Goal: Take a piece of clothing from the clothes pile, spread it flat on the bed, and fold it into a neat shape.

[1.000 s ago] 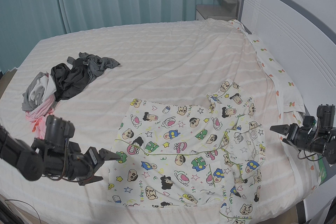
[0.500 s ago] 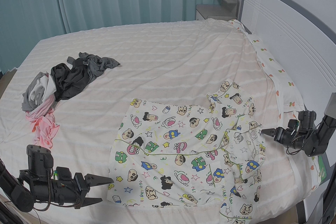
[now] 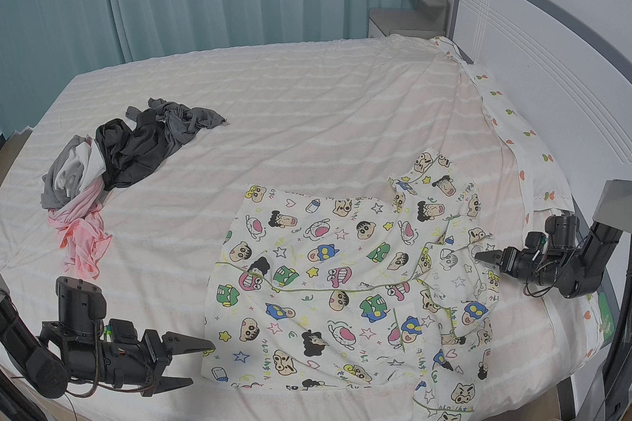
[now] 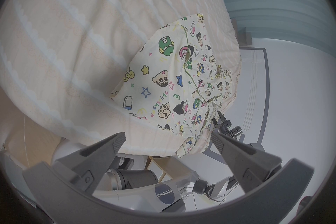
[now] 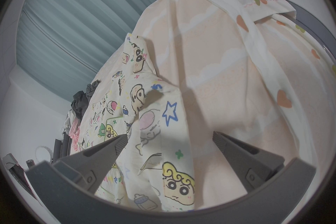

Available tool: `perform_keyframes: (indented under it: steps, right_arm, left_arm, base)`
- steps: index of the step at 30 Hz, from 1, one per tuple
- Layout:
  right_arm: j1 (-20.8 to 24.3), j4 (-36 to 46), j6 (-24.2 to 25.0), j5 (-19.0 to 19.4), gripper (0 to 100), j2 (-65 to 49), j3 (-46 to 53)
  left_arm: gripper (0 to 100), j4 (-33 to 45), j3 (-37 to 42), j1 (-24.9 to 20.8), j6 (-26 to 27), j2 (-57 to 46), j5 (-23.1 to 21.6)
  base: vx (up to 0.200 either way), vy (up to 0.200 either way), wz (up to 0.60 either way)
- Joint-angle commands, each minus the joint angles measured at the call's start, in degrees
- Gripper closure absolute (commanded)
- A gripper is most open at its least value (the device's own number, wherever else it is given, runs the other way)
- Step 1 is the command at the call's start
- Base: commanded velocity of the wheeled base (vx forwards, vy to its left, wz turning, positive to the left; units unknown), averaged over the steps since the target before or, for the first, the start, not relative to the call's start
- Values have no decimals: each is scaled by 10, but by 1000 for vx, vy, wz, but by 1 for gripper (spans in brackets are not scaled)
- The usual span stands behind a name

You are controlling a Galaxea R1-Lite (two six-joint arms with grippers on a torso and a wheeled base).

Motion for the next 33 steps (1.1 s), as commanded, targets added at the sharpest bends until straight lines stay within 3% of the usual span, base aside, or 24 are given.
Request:
perform_keyframes:
  steps: [1,2,18,25,33]
  right_arm:
    - [6,0,0,1,0,4,1]
    - [8,0,3,1,100,5,0]
    - [-23,-51,5,-4,100,-12,7]
    - [-41,-66,0,-31,100,-16,3]
    - [-58,-68,-1,-34,100,-15,-7]
  left_arm:
    - [0,0,3,0,0,4,0]
    - [0,0,3,0,0,4,0]
    - [0,0,3,0,0,4,0]
    - [0,0,3,0,0,5,0]
    - [0,0,3,0,0,6,0]
  base:
    - [0,0,0]
    - [0,0,0]
    - [0,0,0]
    - [0,0,0]
    - [0,0,0]
